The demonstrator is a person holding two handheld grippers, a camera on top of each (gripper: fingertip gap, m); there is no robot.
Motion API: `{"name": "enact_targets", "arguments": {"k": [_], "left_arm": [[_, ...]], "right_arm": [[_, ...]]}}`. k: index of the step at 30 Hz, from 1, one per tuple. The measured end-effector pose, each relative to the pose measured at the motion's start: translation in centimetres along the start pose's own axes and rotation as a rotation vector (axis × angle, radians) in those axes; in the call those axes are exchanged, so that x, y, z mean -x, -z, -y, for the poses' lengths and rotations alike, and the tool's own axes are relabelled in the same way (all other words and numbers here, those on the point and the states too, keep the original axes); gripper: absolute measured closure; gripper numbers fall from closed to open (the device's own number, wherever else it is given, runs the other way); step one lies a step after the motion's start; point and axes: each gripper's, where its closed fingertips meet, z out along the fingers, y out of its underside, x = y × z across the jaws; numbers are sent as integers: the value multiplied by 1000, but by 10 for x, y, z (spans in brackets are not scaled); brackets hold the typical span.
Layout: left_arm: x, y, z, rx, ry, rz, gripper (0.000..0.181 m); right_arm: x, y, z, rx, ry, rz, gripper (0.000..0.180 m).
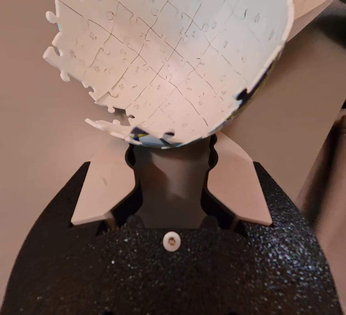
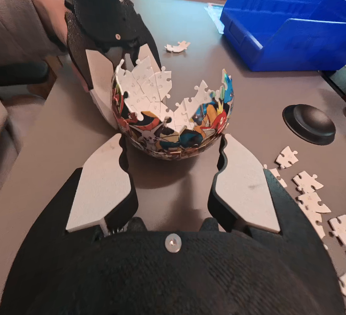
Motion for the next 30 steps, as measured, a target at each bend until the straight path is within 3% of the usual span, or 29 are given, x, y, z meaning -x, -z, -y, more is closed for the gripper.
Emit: {"name": "enact_targets", "arguments": {"k": [4,9,15,19,25,30], "left_arm": [[8,5,-8,42,-56,27,105],[21,30,-20,78,-42,-54,104],[84,85,37,-211,33,-4,106],[109,61,61,-134,-14,-19,100],[118,9,61,105,-276,-91,96],[124,-4,51,250,-395,-107,97]], "right_arm": [[-1,-2,2,-49,-16,-11,85],[-3,-8,6,-57,4,-13,86],[-5,-14,8,-57,25,-10,85],[-7,-18,12,-65,23,-11,86],[-11,-25,13,-39,31,0,85],[-18,-30,13,-26,33,-4,86]]}}
